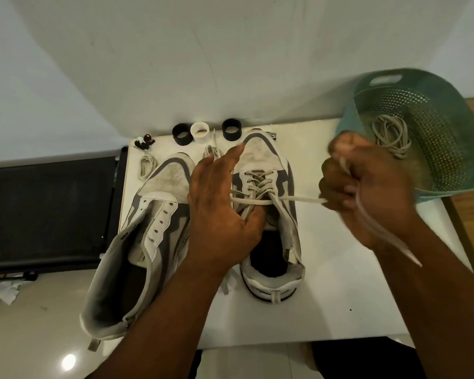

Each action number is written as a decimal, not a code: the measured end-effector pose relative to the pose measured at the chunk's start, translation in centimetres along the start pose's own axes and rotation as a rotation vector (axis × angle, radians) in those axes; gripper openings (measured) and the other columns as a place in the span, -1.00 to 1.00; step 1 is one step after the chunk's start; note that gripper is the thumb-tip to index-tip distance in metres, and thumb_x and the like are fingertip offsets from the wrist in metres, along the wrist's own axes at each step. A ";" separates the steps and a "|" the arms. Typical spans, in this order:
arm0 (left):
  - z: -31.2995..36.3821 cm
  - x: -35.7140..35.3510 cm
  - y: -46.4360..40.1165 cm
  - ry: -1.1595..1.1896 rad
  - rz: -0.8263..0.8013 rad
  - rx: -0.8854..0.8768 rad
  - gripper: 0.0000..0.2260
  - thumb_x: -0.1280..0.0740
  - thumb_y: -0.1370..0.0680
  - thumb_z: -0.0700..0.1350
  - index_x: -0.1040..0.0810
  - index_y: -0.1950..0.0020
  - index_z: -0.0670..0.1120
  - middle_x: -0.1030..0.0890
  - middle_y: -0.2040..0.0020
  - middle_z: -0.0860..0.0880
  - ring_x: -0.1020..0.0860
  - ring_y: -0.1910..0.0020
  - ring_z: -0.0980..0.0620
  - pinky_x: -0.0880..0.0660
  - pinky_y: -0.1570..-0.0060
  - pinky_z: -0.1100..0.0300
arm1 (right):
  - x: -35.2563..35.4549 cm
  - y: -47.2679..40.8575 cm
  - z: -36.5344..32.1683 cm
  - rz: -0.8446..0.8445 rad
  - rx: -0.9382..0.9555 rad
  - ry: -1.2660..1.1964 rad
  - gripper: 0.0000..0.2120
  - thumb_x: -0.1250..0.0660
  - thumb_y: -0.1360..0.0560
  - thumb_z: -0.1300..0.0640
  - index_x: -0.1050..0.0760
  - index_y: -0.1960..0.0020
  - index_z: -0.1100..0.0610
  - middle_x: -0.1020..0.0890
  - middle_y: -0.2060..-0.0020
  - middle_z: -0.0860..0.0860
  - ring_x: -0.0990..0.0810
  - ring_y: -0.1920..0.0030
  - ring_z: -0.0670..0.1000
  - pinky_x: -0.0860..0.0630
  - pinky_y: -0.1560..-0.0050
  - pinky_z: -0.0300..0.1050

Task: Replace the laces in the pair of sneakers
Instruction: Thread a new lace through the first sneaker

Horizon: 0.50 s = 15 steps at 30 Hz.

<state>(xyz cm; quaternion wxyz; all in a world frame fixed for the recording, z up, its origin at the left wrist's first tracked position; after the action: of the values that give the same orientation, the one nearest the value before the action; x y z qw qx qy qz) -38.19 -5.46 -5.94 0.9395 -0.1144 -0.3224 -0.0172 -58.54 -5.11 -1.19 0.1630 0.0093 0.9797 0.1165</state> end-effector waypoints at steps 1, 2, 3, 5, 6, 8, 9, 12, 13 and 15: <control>0.0 0.0 0.0 0.003 0.003 0.003 -0.22 -0.50 -0.40 -0.08 -0.27 -0.57 0.08 -0.43 -0.42 0.07 -0.25 -0.54 -0.12 -0.28 -0.44 -0.30 | 0.3 0.0 -0.2 0.039 0.009 0.485 -0.89 -0.35 -0.58 0.02 -0.46 0.07 0.01 -0.41 0.47 -0.14 -0.33 0.48 -0.14 -0.22 0.43 -0.20; 0.0 0.0 -0.1 0.006 0.007 0.006 -0.23 -0.50 -0.40 -0.07 -0.27 -0.57 0.09 -0.44 -0.42 0.06 -0.26 -0.53 -0.13 -0.29 -0.43 -0.30 | 0.4 0.0 -0.2 0.005 0.008 0.953 -0.87 -0.42 -0.54 -0.08 -0.51 0.01 -0.07 -0.46 0.41 -0.17 -0.42 0.40 -0.18 -0.30 0.39 -0.20; 0.0 0.1 -0.1 0.011 0.010 0.011 -0.23 -0.49 -0.40 -0.06 -0.27 -0.57 0.10 -0.44 -0.43 0.06 -0.27 -0.53 -0.13 -0.29 -0.43 -0.30 | 0.4 0.1 0.0 -0.096 -0.025 1.256 -0.81 -0.44 -0.49 -0.18 -0.55 0.00 -0.12 -0.52 0.32 -0.21 -0.52 0.27 -0.20 -0.39 0.32 -0.21; -0.1 0.0 -0.1 0.024 0.014 0.024 -0.25 -0.47 -0.41 -0.04 -0.26 -0.56 0.12 -0.44 -0.43 0.06 -0.27 -0.53 -0.12 -0.31 -0.42 -0.30 | 0.2 0.4 0.4 -0.255 -0.060 1.309 -0.74 -0.35 -0.45 -0.30 -0.61 0.12 -0.12 -0.60 0.25 -0.24 -0.58 0.17 -0.20 -0.48 0.23 -0.18; 0.0 0.0 -0.1 0.027 0.011 0.029 -0.26 -0.47 -0.42 -0.04 -0.26 -0.56 0.12 -0.44 -0.43 0.06 -0.27 -0.53 -0.11 -0.31 -0.42 -0.29 | -0.1 0.5 0.3 -0.267 -0.007 1.146 -0.68 -0.32 -0.47 -0.32 -0.62 0.19 -0.10 -0.60 0.31 -0.19 -0.57 0.25 -0.15 -0.46 0.27 -0.12; 0.0 0.0 -0.1 0.030 0.007 0.032 -0.26 -0.48 -0.44 -0.04 -0.26 -0.57 0.11 -0.44 -0.43 0.06 -0.28 -0.52 -0.10 -0.30 -0.43 -0.27 | 0.1 0.2 -0.1 -0.157 0.120 0.601 -0.71 -0.35 -0.54 -0.16 -0.60 0.27 -0.03 -0.53 0.38 -0.02 -0.40 0.41 0.02 -0.33 0.38 -0.01; 0.0 0.1 -0.1 0.031 0.007 0.031 -0.27 -0.49 -0.44 -0.04 -0.27 -0.57 0.10 -0.45 -0.42 0.06 -0.28 -0.52 -0.09 -0.30 -0.44 -0.26 | 0.1 0.0 -0.2 -0.107 0.139 0.315 -0.76 -0.34 -0.54 -0.02 -0.61 0.27 -0.01 -0.55 0.31 0.07 -0.34 0.42 0.00 -0.26 0.40 -0.03; -0.1 0.1 0.0 0.038 0.018 0.019 -0.28 -0.51 -0.44 -0.08 -0.31 -0.56 0.05 -0.46 -0.37 0.06 -0.31 -0.48 -0.05 -0.32 -0.43 -0.21 | -0.3 0.1 0.3 -0.076 0.113 0.124 -0.71 -0.30 -0.56 0.11 -0.54 0.34 0.04 -0.70 0.11 0.13 -0.36 0.45 0.04 -0.19 0.42 -0.16; -0.1 0.0 0.0 0.042 0.017 0.021 -0.28 -0.52 -0.44 -0.09 -0.31 -0.56 0.05 -0.47 -0.36 0.08 -0.32 -0.47 -0.04 -0.33 -0.44 -0.19 | -0.1 -0.1 1.0 -0.069 0.113 0.274 -0.67 -0.36 -0.58 0.06 -0.47 0.36 0.05 -0.68 0.25 0.04 -0.37 0.46 0.05 -0.23 0.44 -0.19; -0.2 -0.1 0.0 0.045 0.009 0.033 -0.27 -0.51 -0.44 -0.06 -0.31 -0.56 0.06 -0.46 -0.35 0.09 -0.32 -0.47 -0.02 -0.33 -0.44 -0.16 | -0.1 -0.5 2.0 -0.048 0.065 0.754 -0.70 -0.47 -0.50 -0.08 -0.45 0.26 0.03 -0.55 0.42 -0.14 -0.41 0.47 -0.10 -0.32 0.43 -0.26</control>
<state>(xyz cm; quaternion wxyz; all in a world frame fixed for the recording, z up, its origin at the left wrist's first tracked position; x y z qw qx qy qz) -38.09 -5.50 -6.17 0.9484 -0.1002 -0.3007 -0.0102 -57.80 -5.10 -3.15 -0.2065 -0.0518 0.9741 0.0768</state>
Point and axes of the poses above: each hand's wrist, its own y-axis away from the middle knuckle, its own x-axis out of the back of the hand, z = x × y, the point moved 2 cm from there along -y, towards the middle knuckle
